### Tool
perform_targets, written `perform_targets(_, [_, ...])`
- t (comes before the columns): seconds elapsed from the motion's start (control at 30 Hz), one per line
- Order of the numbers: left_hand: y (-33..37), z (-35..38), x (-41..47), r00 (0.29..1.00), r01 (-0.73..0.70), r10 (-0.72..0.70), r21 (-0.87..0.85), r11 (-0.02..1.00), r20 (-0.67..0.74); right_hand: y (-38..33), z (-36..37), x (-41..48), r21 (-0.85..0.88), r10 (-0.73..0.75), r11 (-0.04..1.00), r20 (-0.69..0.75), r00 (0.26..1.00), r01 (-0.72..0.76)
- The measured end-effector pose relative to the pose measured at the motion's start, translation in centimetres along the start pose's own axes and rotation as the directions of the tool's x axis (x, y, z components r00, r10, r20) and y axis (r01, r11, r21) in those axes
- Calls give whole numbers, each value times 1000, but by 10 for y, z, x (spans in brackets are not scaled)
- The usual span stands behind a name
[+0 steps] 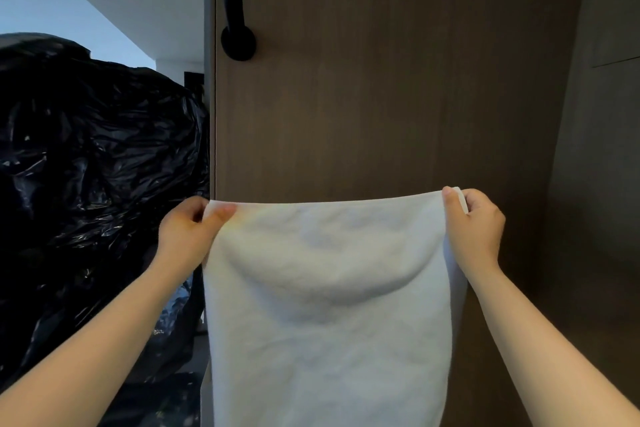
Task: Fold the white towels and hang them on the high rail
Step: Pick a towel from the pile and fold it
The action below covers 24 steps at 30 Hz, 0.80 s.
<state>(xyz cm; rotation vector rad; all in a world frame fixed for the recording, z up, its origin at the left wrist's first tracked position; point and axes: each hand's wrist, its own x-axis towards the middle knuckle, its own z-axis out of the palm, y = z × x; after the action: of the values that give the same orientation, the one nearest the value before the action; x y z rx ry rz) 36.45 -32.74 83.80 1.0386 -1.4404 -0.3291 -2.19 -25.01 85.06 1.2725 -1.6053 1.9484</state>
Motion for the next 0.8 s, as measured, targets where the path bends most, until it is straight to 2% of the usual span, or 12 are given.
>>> perform_targets(0.07, [1, 6, 0, 997, -70, 77, 161, 984, -32, -1, 4, 3, -103, -50, 993, 58, 997, 56])
perform_targets(0.13, [1, 13, 1, 998, -58, 63, 256, 965, -11, 1, 5, 7, -203, -70, 975, 125, 990, 95])
perform_targets(0.17, [3, 17, 0, 1000, -21, 24, 218, 976, -11, 2, 5, 8, -225, -63, 970, 132, 989, 92])
perform_targets(0.23, [11, 26, -3, 995, 97, -97, 28, 995, -16, 5, 6, 7, -224, -44, 973, 86, 995, 62])
perform_targets(0.3, [21, 34, -7, 976, 218, -216, -130, 967, 26, 4, 5, 4, -209, -11, 978, 13, 1000, 14])
perform_targets(0.4, [37, 38, -14, 924, 381, -350, -392, 837, 152, -3, 0, 1, -185, 23, 982, -74, 997, -36])
perform_targets(0.5, [55, 42, -20, 884, 458, -428, -531, 713, 188, -13, -9, 5, -89, 89, 991, -89, 992, -97])
perform_targets(0.57, [68, 45, -23, 899, 412, -414, -598, 688, 143, -21, -18, 9, -5, 181, 983, -79, 980, -182])
perform_targets(0.63, [78, 46, -25, 949, 275, -312, -580, 767, 38, -29, -28, 13, 61, 251, 967, -74, 965, -247])
perform_targets(0.73, [89, 47, -27, 996, 47, -67, -328, 944, -50, -39, -34, 14, 91, 248, 965, -16, 969, -245])
perform_targets(0.8, [87, 57, -30, 1000, 22, -21, -248, 969, 7, -43, -30, 8, 90, 257, 960, 94, 962, -266])
